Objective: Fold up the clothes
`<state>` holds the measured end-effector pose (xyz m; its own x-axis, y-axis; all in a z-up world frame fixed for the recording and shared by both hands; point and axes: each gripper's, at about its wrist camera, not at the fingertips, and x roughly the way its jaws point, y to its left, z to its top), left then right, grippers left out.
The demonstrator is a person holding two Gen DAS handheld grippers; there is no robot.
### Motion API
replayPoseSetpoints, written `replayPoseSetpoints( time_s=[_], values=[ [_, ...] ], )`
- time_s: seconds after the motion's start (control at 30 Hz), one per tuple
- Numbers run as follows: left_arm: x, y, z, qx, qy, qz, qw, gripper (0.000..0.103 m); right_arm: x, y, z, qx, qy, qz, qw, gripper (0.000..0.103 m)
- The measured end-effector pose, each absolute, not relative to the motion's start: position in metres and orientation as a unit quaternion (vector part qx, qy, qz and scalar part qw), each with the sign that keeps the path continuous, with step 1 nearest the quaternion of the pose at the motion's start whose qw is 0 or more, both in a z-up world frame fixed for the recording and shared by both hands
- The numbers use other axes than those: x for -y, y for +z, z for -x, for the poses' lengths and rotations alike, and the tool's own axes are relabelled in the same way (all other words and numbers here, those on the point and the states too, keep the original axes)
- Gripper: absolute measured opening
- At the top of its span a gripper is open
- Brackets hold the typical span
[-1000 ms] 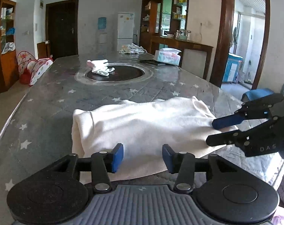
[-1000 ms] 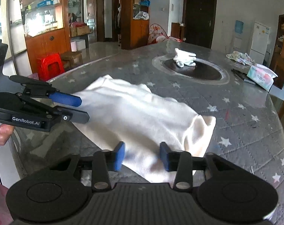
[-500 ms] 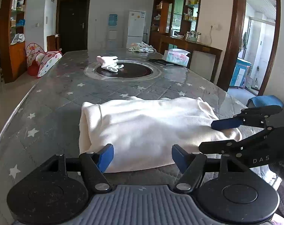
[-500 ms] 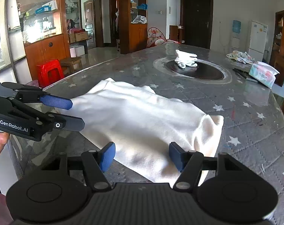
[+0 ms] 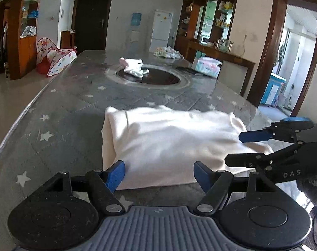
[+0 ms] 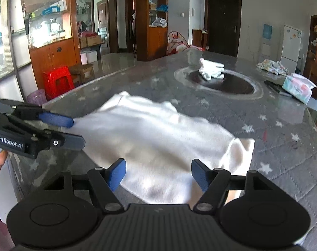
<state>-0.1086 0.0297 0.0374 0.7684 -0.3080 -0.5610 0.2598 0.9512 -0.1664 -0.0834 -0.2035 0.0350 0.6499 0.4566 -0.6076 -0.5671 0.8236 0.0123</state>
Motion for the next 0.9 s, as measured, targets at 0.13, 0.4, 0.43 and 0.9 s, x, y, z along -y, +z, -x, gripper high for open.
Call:
replayPoseSetpoints(
  time_s=[0.13,0.4,0.43,0.9],
  values=[
    [-0.03,0.043,0.101,-0.294,-0.154,0.05,0.942,0.075,0.203,0.038,0.068,-0.303,0.271,0.084,0.91,0.074],
    [-0.044,0.027,0.085,-0.321,-0.155,0.082,0.931,0.075,0.211,0.017,0.043,-0.329,0.247,0.046,0.91,0.077],
    [-0.045,0.028,0.085,-0.321,-0.158,0.088,0.93,0.076,0.211,0.016,0.044,-0.326,0.248,0.046,0.911,0.079],
    [-0.049,0.034,0.086,-0.32,-0.137,0.096,0.933,0.103,0.2,0.009,0.045,-0.318,0.261,0.055,0.91,0.103]
  ],
)
